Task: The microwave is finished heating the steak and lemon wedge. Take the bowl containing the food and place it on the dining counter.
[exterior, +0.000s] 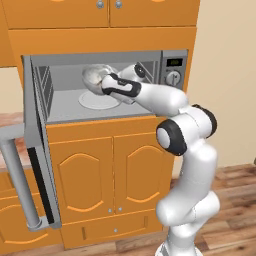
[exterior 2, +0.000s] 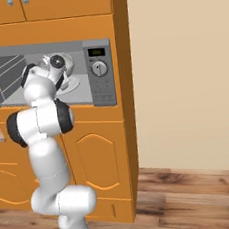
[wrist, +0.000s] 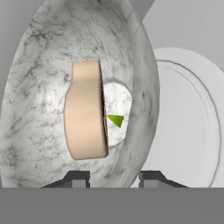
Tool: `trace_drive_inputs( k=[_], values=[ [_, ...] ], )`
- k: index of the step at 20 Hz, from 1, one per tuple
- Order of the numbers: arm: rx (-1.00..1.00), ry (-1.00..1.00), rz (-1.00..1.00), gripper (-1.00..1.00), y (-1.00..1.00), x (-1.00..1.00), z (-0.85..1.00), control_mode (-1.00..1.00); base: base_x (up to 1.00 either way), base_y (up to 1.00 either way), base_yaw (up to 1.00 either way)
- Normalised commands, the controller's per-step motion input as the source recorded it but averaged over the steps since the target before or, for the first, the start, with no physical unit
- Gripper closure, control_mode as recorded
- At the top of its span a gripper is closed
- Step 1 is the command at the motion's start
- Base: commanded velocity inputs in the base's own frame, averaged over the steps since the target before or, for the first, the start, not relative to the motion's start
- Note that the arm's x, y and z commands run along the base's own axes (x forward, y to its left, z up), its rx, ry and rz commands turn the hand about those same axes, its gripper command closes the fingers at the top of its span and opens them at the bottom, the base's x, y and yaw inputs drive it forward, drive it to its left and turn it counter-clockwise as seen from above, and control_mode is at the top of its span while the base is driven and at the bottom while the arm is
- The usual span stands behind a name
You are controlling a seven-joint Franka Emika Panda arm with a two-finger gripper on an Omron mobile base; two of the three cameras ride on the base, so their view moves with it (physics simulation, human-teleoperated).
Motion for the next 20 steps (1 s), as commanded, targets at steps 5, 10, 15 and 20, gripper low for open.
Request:
trace_drive_inputs(
  k=[5,10,15,20],
  values=[
    [0.00,-0.03,0.01,1.00,-0.07,-0.79,0.00,-1.00,0.00,0.00,0.00],
    [0.03,-0.11,0.01,1.00,-0.32,-1.00,0.00,-1.00,0.00,0.00,0.00],
    [0.05,-0.15,0.00,1.00,-0.56,-1.00,0.09,-1.00,0.00,0.00,0.00],
    [0.00,0.02,0.04,1.00,-0.49,-1.00,0.36,-1.00,0.00,0.00,0.00]
  ],
)
